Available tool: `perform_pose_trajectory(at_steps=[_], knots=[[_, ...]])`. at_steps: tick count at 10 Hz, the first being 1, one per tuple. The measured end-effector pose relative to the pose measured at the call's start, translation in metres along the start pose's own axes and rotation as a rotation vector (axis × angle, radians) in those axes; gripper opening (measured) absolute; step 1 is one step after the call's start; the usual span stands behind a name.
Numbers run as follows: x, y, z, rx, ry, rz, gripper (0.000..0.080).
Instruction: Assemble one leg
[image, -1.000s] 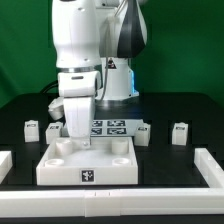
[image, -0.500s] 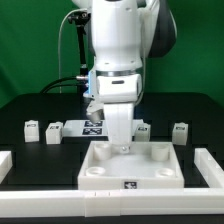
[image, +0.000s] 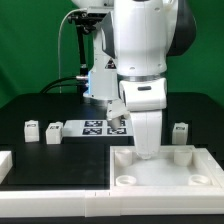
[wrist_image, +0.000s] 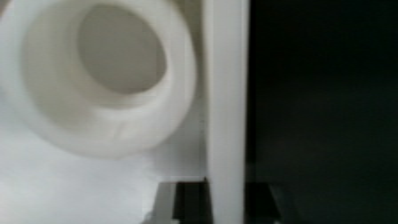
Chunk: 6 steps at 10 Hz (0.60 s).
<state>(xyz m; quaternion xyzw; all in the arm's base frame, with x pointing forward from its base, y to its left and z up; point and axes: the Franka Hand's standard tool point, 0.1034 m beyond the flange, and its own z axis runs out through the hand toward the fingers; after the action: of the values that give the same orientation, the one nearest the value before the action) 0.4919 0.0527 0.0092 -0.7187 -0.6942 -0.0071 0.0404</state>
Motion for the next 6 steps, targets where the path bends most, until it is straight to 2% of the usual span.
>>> perform_pose_trajectory(at_steps=[1,2,3,4,5,6], knots=[[-0.0004,-0.0010,0.0010,0.003,0.000,0.003,0.0060],[-0.0007,-0.0011,0.0012,0.003,0.000,0.003,0.0242],[-0.0009,-0.0012,0.0013,0.003,0.000,0.004,0.0377],[-0.0012,-0.0012,0.0013,0.003,0.000,0.004,0.0377],[-0.0015,-0.0013,0.0014,0.004,0.000,0.005,0.0556],[-0.0016,-0.0013,0.0014,0.004,0.000,0.005,0.0620]])
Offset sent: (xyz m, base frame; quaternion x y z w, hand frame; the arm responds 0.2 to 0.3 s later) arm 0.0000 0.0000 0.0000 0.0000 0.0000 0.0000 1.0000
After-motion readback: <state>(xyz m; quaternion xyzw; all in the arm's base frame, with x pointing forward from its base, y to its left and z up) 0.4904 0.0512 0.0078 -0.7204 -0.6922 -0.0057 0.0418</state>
